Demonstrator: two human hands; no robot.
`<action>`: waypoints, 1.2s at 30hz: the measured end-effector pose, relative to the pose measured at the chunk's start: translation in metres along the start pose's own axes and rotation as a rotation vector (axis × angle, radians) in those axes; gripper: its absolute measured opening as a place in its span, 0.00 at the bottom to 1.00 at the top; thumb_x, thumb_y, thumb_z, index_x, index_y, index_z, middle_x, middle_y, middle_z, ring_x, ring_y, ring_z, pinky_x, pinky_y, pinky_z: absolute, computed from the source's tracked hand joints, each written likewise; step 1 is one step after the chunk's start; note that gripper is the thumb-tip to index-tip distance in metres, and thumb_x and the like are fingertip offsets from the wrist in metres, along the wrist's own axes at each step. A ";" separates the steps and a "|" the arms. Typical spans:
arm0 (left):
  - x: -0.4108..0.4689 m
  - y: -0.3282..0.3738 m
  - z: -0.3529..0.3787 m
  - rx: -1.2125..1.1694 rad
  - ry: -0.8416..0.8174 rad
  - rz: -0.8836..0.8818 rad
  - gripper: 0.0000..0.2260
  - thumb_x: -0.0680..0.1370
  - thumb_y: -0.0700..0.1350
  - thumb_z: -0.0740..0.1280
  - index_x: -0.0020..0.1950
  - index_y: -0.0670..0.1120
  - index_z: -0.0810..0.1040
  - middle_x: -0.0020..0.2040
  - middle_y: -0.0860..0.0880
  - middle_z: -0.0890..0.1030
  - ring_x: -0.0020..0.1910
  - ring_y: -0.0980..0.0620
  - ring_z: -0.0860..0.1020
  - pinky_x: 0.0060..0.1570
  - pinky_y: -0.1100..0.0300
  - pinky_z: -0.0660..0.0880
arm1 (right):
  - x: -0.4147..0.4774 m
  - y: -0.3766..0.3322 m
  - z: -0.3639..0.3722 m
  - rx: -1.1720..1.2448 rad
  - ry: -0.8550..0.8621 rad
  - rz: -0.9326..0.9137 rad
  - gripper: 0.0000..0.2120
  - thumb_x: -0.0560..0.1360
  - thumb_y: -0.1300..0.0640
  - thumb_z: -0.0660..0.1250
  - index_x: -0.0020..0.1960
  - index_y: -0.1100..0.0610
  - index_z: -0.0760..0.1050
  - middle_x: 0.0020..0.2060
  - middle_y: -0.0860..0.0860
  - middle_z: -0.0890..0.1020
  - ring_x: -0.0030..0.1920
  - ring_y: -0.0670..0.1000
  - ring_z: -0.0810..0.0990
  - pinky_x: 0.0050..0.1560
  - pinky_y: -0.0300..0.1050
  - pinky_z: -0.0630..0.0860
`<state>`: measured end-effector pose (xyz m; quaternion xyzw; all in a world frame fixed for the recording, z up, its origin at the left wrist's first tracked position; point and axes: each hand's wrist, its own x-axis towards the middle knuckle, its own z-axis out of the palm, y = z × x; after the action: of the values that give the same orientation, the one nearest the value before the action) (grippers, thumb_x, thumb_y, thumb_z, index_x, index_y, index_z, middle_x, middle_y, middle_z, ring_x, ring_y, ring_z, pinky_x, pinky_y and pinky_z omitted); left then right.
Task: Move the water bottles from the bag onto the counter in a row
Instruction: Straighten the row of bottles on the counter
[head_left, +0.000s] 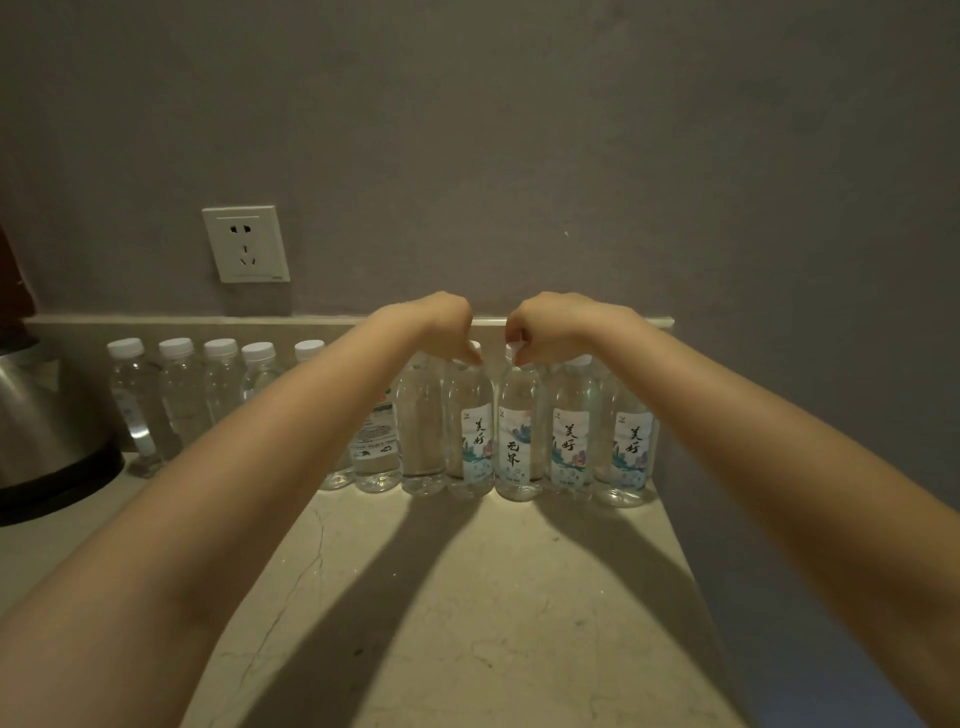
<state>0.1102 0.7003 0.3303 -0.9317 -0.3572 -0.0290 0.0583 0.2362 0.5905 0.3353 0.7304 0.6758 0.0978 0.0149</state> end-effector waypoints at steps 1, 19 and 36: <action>0.000 -0.001 -0.001 -0.004 -0.022 0.022 0.13 0.73 0.53 0.69 0.36 0.45 0.79 0.33 0.48 0.76 0.33 0.49 0.73 0.33 0.58 0.70 | 0.000 0.000 0.000 -0.018 0.007 0.001 0.14 0.74 0.50 0.66 0.58 0.52 0.77 0.51 0.51 0.81 0.51 0.54 0.78 0.47 0.47 0.75; -0.004 -0.010 0.005 0.012 0.028 0.134 0.16 0.71 0.53 0.73 0.50 0.43 0.79 0.43 0.46 0.78 0.39 0.46 0.73 0.42 0.52 0.73 | 0.003 0.008 0.014 -0.017 0.078 -0.020 0.22 0.71 0.47 0.70 0.64 0.48 0.73 0.57 0.50 0.79 0.55 0.54 0.77 0.46 0.46 0.71; -0.006 -0.003 0.002 0.040 0.022 0.064 0.16 0.69 0.57 0.73 0.44 0.45 0.80 0.37 0.47 0.77 0.36 0.47 0.73 0.36 0.55 0.70 | -0.001 0.014 0.015 0.058 0.101 -0.068 0.21 0.71 0.50 0.71 0.63 0.47 0.73 0.53 0.47 0.79 0.52 0.51 0.76 0.48 0.44 0.67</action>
<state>0.1038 0.6984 0.3285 -0.9410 -0.3271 -0.0302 0.0819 0.2528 0.5905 0.3223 0.7014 0.7025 0.1144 -0.0369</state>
